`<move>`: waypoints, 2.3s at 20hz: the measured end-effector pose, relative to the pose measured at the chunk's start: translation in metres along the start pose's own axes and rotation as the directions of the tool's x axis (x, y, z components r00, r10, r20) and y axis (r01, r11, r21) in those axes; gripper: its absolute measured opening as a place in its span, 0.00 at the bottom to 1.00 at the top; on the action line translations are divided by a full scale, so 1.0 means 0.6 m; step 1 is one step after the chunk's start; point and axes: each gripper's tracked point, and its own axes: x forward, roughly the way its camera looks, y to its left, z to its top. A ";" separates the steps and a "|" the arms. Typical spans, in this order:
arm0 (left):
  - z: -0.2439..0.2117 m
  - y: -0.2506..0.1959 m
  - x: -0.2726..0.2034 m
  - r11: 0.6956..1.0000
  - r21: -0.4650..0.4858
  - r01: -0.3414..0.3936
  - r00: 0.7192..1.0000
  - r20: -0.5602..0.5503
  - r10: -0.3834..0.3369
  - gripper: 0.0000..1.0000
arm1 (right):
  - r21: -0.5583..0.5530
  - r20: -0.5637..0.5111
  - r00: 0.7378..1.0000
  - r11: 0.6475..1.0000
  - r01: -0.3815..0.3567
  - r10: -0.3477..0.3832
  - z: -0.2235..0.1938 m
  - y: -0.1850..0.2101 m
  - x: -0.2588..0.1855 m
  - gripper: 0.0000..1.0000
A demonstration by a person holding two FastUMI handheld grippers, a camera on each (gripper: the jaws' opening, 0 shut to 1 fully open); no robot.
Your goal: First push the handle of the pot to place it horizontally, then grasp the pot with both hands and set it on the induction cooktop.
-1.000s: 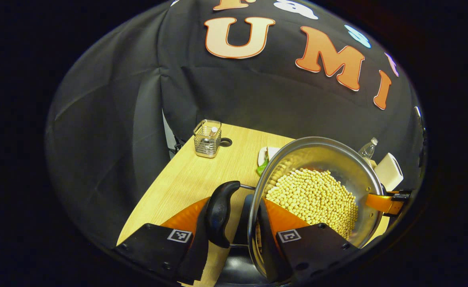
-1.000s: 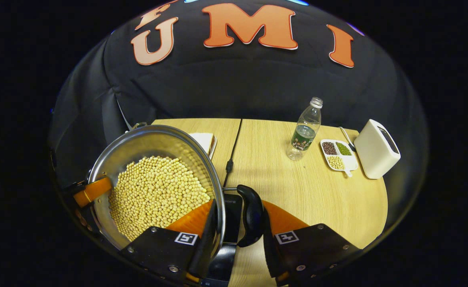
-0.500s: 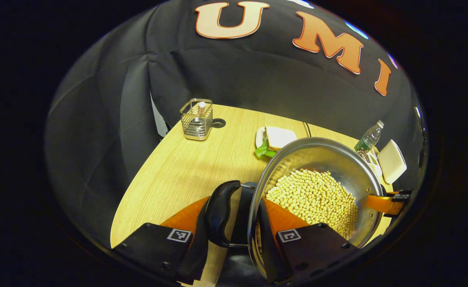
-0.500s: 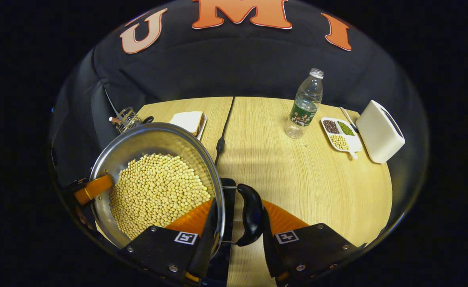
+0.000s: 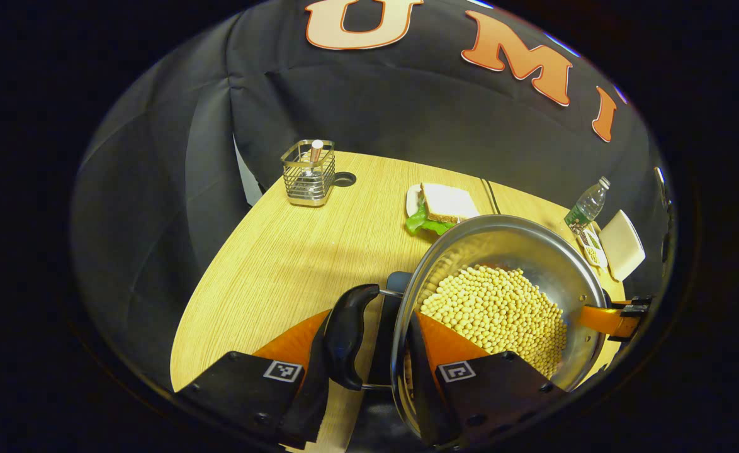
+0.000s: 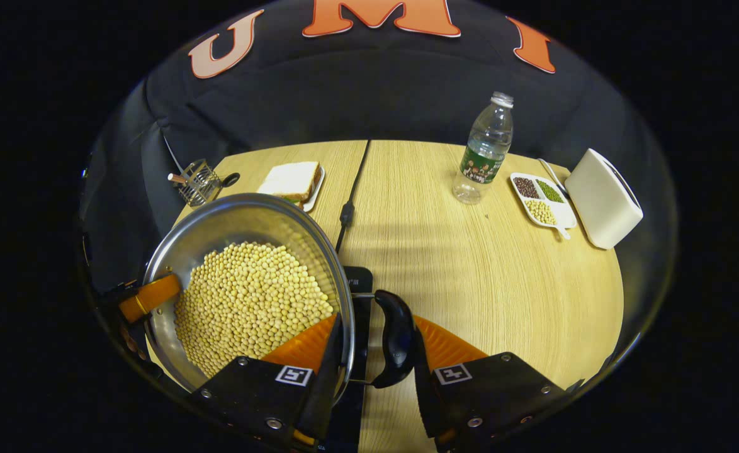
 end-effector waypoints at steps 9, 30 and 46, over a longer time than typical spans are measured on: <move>0.003 0.006 -0.010 0.994 0.084 -0.075 0.996 0.044 0.072 0.77 | 0.021 0.080 0.987 0.990 -0.140 0.138 0.024 -0.014 -0.029 0.63; 0.390 -0.371 -0.525 0.992 0.089 0.094 0.682 0.720 -0.129 0.88 | -0.124 0.806 0.591 0.971 0.204 -0.022 0.249 -0.565 -0.797 0.96; 0.526 -0.427 -0.857 0.989 0.122 0.080 0.374 0.916 -0.143 0.97 | -0.103 0.939 0.342 0.969 0.223 0.021 0.331 -0.531 -1.090 0.95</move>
